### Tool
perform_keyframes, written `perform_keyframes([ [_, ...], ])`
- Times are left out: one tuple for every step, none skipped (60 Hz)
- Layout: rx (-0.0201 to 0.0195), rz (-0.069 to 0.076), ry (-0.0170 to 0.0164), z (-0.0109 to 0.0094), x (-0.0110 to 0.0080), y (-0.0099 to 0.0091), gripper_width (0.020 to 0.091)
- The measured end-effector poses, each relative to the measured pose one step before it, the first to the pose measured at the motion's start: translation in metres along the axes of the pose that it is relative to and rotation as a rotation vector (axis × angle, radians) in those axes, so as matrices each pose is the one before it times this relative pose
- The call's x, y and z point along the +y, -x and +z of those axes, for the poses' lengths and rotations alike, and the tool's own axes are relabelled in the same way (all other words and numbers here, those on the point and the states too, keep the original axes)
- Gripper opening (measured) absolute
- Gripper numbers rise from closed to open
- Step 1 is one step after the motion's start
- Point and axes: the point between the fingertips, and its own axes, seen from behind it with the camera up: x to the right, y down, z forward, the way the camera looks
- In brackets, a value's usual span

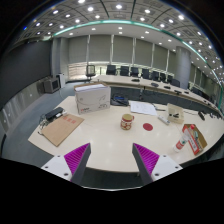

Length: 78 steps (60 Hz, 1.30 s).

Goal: Pour water

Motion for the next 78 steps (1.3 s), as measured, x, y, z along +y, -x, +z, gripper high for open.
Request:
perform_keyframes([
  [0.00357,0.0026,-0.00073,0.00041,0.00014,-0.00126,0.0858],
  [0.00475,0.0019,-0.00061,0.00044,0.00032,-0.00194,0.0856],
  [0.00605,0.0016,0.00057,0.00019,0.00089,-0.00282,0.0855],
  [0.00659,0.0012,0.00128,-0.00001,0.00098,-0.00349,0.0856],
  [0.00646,0.0012,0.00132,0.00031,0.00087,-0.00411,0.0856],
  [0.00631,0.0012,0.00099,0.00024,0.00124,-0.00452,0.0856],
  [0.00642,0.0013,0.00145,-0.00002,0.00137,-0.00491,0.0856],
  [0.00717,0.0018,0.00164,0.00015,0.00145,-0.00539,0.0857],
  [0.00767,0.0015,0.00198,0.00430,0.00037,-0.00403,0.0857],
  [0.00725,0.0028,0.00303,-0.00031,0.00187,-0.00757,0.0858],
  [0.00741,0.0033,0.00369,0.00075,0.00171,-0.00684,0.0857],
  [0.00745,0.0046,0.00359,0.00106,0.00203,-0.00686,0.0858],
  [0.00680,0.0053,0.00311,0.00099,0.00201,-0.00692,0.0858],
  [0.00643,0.0061,0.00126,0.00161,0.00155,-0.00614,0.0859],
  [0.00629,0.0065,-0.00078,0.00136,0.00140,-0.00665,0.0860],
  [0.00722,0.0065,-0.00016,0.00138,0.00141,-0.00705,0.0858],
  [0.00777,0.0064,0.00074,0.00175,0.00192,-0.00737,0.0859],
  [0.00801,0.0063,0.00264,0.00196,0.00238,-0.00739,0.0859],
  [0.00818,0.0061,0.00259,0.00248,0.00244,-0.00745,0.0859],
  [0.00791,0.0056,0.00166,0.00244,0.00234,-0.00705,0.0860],
  [0.00753,0.0049,0.00042,0.00282,0.00177,-0.00780,0.0860],
  [0.00772,0.0045,0.00007,0.00241,0.00191,-0.00796,0.0859],
  [0.00837,0.0037,-0.00064,0.00267,0.00180,-0.00825,0.0859],
  [0.00879,0.0035,-0.00061,0.00262,0.00180,-0.00850,0.0859],
  [0.00912,0.0024,-0.00037,0.00272,0.00196,-0.00864,0.0859],
  [0.00936,0.0020,-0.00028,0.00332,0.00223,-0.00915,0.0860],
  [0.00968,0.0017,0.00071,0.00372,0.00249,-0.00922,0.0860],
  [0.00920,0.0020,0.00085,0.00419,0.00240,-0.00907,0.0859],
  [0.00784,0.0021,-0.00004,0.00432,0.00234,-0.00896,0.0860],
  [0.00670,0.0022,-0.00097,0.00427,0.00207,-0.00865,0.0861],
  [0.00665,0.0031,-0.00066,0.00455,0.00209,-0.00834,0.0859],
  [0.00711,0.0047,-0.00005,0.00436,0.00231,-0.00874,0.0861],
  [0.00723,0.0049,0.00038,0.00486,0.00234,-0.00878,0.0861],
  [0.00782,0.0048,0.00025,0.00506,0.00218,-0.00877,0.0860],
  [0.00906,0.0050,0.00062,0.00514,0.00259,-0.00889,0.0860],
  [0.00897,0.0049,0.00003,0.00562,0.00238,-0.00919,0.0861],
  [0.00803,0.0048,-0.00048,0.00597,0.00183,-0.00870,0.0862],
  [0.00759,0.0048,-0.00107,0.00557,0.00201,-0.00841,0.0862],
  [0.00678,0.0042,-0.00184,0.00598,0.00165,-0.00832,0.0862],
  [0.00601,0.0036,-0.00278,0.00556,0.00128,-0.00789,0.0863],
  [0.00561,0.0028,-0.00376,0.00606,0.00095,-0.00772,0.0863],
  [0.00571,0.0012,-0.00428,0.00616,0.00092,-0.00673,0.0862],
  [0.00411,0.0008,-0.00483,0.00609,0.00023,-0.00754,0.0863],
  [0.00426,-0.0011,-0.00530,0.00676,0.00094,-0.00593,0.0863],
  [0.00243,-0.0019,-0.00619,0.00664,-0.00005,-0.00707,0.0862],
  [0.00271,-0.0026,-0.00704,0.00681,-0.00002,-0.00632,0.0863],
  [0.00269,-0.0030,-0.00637,0.00702,0.00010,-0.00624,0.0862],
  [0.00250,-0.0029,-0.00568,0.00704,-0.00022,-0.00580,0.0862],
  [0.00169,-0.0028,-0.00571,0.00692,-0.00007,-0.00552,0.0862],
  [0.00089,-0.0027,-0.00608,0.00674,-0.00031,-0.00517,0.0864],
  [0.00046,-0.0027,-0.00629,0.00712,-0.00053,-0.00523,0.0864],
  [0.00073,-0.0014,-0.00558,0.00704,-0.00070,-0.00482,0.0863],
  [0.00061,-0.0009,-0.00535,0.00710,-0.00069,-0.00457,0.0863],
  [-0.00012,-0.0008,-0.00537,0.00771,-0.00067,-0.00484,0.0865],
  [0.00003,-0.0002,-0.00510,0.00759,-0.00043,-0.00453,0.0863],
  [0.00029,0.0010,-0.00282,0.00782,-0.00029,-0.00466,0.0864],
  [0.00121,0.0024,-0.00026,0.00761,0.00064,-0.00337,0.0865],
  [0.00006,0.0039,0.00186,0.00712,0.00070,-0.00514,0.0861],
  [-0.00050,0.0065,0.00073,0.00743,0.00015,-0.00373,0.0860],
  [-0.00148,0.0079,-0.00028,0.00754,0.00004,-0.00385,0.0861],
  [-0.00219,0.0090,-0.00096,0.00738,-0.00027,-0.00320,0.0861],
  [-0.00380,0.0092,-0.00097,0.00729,0.00002,-0.00271,0.0860],
  [-0.00464,0.0089,-0.00075,0.00688,0.00006,-0.00258,0.0861],
  [-0.00421,0.0078,-0.00142,0.00679,-0.00039,-0.00242,0.0860],
  [-0.00352,0.0063,-0.00378,0.01181,-0.00002,-0.00609,0.0859],
  [-0.00405,0.0065,-0.00332,0.00252,-0.00057,0.00035,0.0860],
  [-0.00625,0.0056,-0.00466,0.00486,-0.00056,-0.00093,0.0857],
  [-0.00669,0.0042,-0.00481,0.00518,-0.00055,-0.00085,0.0858],
  [-0.00502,0.0034,-0.00328,0.00591,-0.00009,-0.00162,0.0859],
  [-0.00320,0.0020,-0.00071,0.00564,0.00061,-0.00181,0.0854],
  [-0.00385,0.0015,0.00097,0.00545,0.00089,-0.00147,0.0849],
  [-0.00477,0.0007,0.00070,0.00551,0.00075,-0.00123,0.0838],
  [-0.00488,-0.0004,0.00002,0.00506,0.00039,-0.00079,0.0823],
  [-0.00478,0.0003,-0.00071,0.00760,0.00001,-0.00197,0.0806],
  [-0.00129,-0.0006,0.00095,0.00501,0.00119,0.00106,0.0788],
  [-0.00310,-0.0003,0.00213,0.00402,0.00062,-0.00014,0.0771],
  [-0.00283,0.0008,0.00142,0.00345,0.00061,-0.00013,0.0750],
  [-0.00297,0.0008,-0.00048,0.00284,-0.00015,0.00003,0.0728],
])
